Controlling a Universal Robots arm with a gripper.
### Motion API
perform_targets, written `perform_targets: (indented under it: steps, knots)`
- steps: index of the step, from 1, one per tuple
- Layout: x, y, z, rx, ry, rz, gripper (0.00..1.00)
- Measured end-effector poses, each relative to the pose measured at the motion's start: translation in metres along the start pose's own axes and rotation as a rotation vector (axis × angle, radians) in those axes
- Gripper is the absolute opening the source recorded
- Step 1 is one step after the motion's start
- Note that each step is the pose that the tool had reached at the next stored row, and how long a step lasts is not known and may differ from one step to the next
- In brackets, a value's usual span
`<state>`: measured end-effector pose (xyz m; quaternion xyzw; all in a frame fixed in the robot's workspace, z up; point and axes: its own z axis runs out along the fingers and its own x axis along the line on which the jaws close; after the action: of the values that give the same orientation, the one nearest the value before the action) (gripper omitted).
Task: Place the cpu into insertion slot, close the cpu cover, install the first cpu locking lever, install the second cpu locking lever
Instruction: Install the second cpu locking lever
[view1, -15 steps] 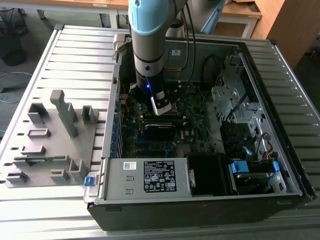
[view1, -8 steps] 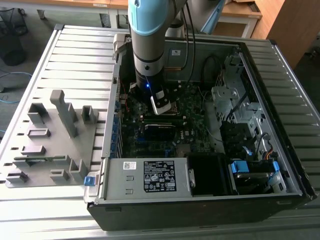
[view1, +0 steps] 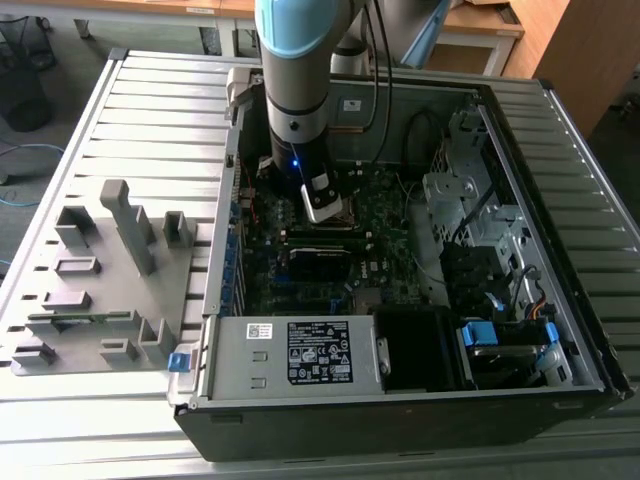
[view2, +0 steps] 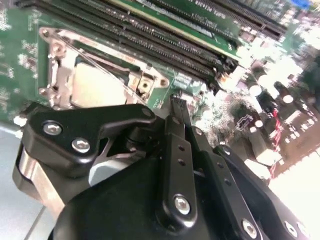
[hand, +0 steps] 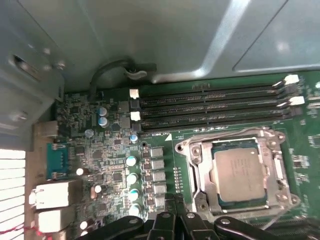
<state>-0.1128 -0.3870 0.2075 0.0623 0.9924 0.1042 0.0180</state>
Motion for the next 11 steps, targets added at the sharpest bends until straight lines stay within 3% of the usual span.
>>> perform_targets:
  steps: [7, 11]
  knots:
    - [-0.0008, 0.0066, -0.0308, 0.0002, 0.0001, 0.000, 0.10]
    - [-0.0008, 0.0072, -0.0335, -0.0004, -0.0001, 0.000, 0.10]
